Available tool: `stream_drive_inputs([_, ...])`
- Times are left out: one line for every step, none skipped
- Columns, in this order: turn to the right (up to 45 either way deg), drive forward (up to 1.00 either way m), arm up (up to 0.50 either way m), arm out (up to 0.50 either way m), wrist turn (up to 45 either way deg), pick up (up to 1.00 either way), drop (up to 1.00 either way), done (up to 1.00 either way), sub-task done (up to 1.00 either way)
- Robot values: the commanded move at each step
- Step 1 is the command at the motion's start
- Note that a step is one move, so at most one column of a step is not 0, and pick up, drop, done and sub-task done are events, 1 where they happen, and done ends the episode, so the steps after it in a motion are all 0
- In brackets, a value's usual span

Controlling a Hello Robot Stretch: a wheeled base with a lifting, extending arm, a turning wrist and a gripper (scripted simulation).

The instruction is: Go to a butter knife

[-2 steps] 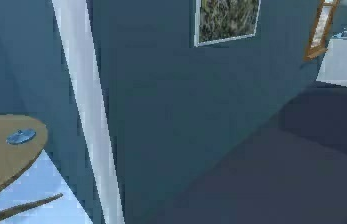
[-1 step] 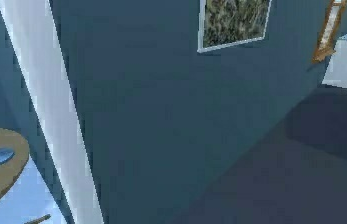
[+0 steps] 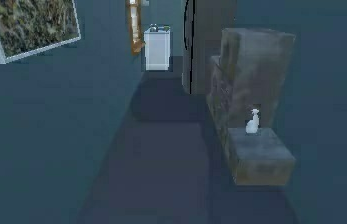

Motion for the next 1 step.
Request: stream_drive_inputs([0.0,1.0,0.0,0.0,0.0,0.0,0.0,0.0,0.0])
